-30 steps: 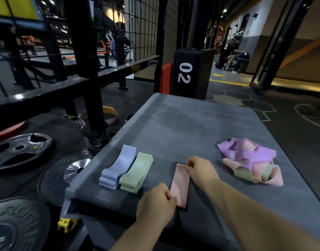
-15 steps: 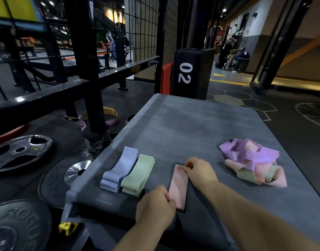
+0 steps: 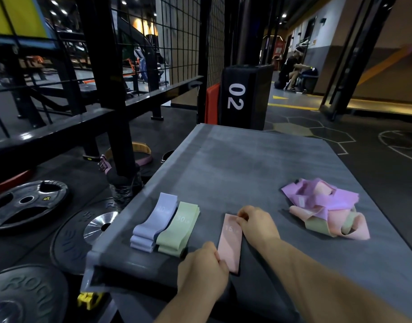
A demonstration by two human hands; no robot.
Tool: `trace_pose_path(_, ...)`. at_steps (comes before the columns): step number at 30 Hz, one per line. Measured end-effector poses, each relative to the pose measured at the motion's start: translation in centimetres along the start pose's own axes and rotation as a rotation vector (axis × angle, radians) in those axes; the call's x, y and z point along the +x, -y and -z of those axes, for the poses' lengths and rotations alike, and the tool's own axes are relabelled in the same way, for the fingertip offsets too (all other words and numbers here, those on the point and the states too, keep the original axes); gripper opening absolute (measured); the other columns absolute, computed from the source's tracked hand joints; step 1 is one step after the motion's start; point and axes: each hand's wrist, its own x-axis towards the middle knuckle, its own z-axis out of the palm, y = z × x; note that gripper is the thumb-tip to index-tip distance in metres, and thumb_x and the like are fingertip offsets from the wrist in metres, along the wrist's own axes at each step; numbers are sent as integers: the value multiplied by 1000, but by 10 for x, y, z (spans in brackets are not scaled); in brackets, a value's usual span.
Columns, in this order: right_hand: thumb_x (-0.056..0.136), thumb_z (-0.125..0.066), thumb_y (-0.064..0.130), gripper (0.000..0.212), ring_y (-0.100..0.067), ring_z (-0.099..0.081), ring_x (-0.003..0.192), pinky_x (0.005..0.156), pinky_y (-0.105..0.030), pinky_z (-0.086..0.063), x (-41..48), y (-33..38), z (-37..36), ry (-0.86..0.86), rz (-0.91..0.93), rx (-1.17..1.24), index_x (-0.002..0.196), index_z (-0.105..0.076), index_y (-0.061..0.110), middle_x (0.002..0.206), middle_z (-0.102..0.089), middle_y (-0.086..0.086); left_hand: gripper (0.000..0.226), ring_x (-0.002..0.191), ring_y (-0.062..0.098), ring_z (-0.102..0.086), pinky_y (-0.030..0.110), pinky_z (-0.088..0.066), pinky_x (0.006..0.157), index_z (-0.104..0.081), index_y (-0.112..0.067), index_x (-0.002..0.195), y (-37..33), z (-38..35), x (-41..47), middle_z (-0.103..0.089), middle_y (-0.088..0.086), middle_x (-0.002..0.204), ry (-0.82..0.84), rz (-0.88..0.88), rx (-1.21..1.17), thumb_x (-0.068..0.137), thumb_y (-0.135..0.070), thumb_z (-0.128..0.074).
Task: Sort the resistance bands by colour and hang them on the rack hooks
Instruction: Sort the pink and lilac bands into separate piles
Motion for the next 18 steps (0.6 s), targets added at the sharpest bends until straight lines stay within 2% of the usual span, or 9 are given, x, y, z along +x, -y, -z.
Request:
trace_pose_path(3,93,-56,24,17,-25,-59,102,85,-31,-47,0,1,0,-10,7,-15,105,-67,17,110,-65,-6,14,102,22,-58,30,-42,80,-48,-24,90,-1,0,-1,-64,-1,100,-4,-13,19,89,-37,-46)
trace_pose_path(7,93,-55,24,17,-25,-59,103,85,-31,-45,0,-1,0,-19,-1,-21,105,-67,18,111,-65,-6,12,101,21,-58,30,-41,77,-45,-25,87,1,-1,2,-65,-2,100,3,-26,1,90,-37,-46)
trace_pose_path(18,93,-54,22,18,-26,-59,104,86,-30,-45,-1,-1,5,-31,-3,-57,104,-67,17,111,-65,-7,14,102,23,-59,29,-44,83,-47,-26,89,3,-5,4,-65,-2,102,4,-16,-32,89,-40,-48)
